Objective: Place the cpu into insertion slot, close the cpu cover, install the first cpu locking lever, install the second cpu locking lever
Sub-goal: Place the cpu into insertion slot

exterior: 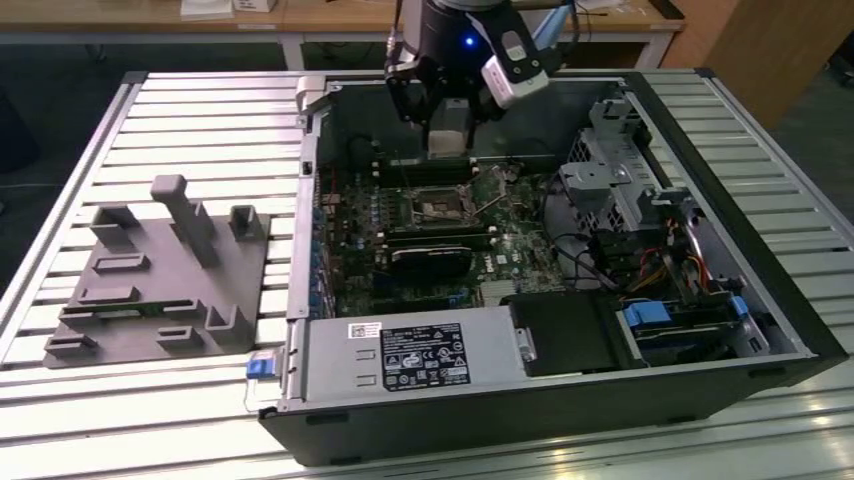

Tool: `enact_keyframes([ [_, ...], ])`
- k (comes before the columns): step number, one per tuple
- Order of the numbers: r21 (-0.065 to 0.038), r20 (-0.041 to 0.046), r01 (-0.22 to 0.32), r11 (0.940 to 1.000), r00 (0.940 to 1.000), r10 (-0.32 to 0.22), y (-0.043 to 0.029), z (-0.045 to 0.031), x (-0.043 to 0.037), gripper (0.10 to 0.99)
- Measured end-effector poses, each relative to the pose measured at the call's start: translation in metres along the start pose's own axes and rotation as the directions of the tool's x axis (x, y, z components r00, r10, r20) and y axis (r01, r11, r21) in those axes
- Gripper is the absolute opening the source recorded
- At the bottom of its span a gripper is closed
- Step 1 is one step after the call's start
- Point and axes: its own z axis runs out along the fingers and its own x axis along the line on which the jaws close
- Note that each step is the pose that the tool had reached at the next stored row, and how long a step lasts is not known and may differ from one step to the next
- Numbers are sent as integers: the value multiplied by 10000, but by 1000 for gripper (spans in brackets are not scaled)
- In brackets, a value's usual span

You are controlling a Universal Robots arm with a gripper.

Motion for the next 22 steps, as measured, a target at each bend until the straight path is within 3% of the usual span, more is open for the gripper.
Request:
enact_keyframes([
  [22, 1, 18, 2, 10000, 10000, -2, -28, 296, -3, 537],
])
